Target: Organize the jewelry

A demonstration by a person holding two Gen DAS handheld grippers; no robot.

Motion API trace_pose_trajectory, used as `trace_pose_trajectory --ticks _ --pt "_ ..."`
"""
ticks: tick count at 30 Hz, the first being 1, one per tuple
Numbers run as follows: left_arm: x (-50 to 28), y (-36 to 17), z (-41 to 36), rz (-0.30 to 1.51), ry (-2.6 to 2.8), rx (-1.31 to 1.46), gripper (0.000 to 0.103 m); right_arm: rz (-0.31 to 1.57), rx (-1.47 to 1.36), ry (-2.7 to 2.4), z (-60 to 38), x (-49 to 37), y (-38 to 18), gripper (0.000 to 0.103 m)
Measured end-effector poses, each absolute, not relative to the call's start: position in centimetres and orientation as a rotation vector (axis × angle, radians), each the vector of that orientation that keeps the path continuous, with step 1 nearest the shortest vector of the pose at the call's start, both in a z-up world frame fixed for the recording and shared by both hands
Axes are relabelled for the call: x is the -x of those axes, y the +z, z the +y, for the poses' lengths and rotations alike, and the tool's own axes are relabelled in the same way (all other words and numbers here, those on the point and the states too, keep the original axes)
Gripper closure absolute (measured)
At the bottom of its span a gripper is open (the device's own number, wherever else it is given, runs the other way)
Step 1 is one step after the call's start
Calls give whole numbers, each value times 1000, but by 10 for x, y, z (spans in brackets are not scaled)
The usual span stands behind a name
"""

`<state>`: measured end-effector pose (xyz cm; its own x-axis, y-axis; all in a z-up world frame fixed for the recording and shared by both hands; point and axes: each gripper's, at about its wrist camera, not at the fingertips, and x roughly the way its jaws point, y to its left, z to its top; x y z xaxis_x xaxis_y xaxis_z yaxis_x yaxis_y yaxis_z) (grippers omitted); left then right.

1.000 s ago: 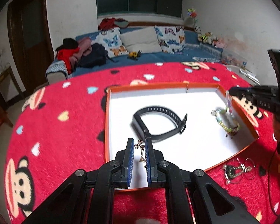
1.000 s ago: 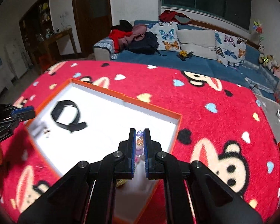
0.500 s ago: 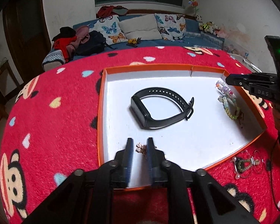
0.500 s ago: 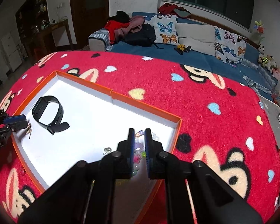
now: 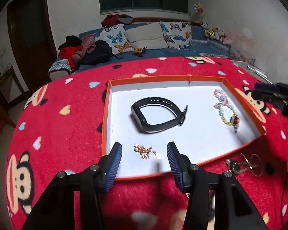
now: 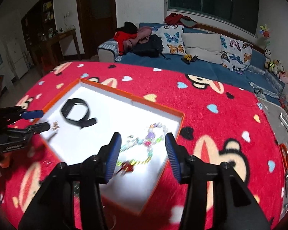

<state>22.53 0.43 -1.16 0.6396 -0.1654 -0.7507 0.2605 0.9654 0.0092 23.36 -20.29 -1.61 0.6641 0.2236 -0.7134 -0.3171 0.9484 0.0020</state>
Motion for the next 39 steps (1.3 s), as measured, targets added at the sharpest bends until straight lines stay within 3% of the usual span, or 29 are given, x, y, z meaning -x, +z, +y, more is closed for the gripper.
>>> trace_pose_trajectory --ticks 7,17,27,39 --pt "-179 2 9 824 -241 -76 48 808 68 347 -201 -181 -26 46" --pt "-114 -17 5 872 -260 -26 48 903 53 365 -195 -139 -68 45" --pt "-109 -21 -44 856 -388 -94 49 941 39 381 -189 -143 -79 45" --pt "-143 -38 -91 865 -516 -186 74 963 32 387 -191 -149 -85 45"
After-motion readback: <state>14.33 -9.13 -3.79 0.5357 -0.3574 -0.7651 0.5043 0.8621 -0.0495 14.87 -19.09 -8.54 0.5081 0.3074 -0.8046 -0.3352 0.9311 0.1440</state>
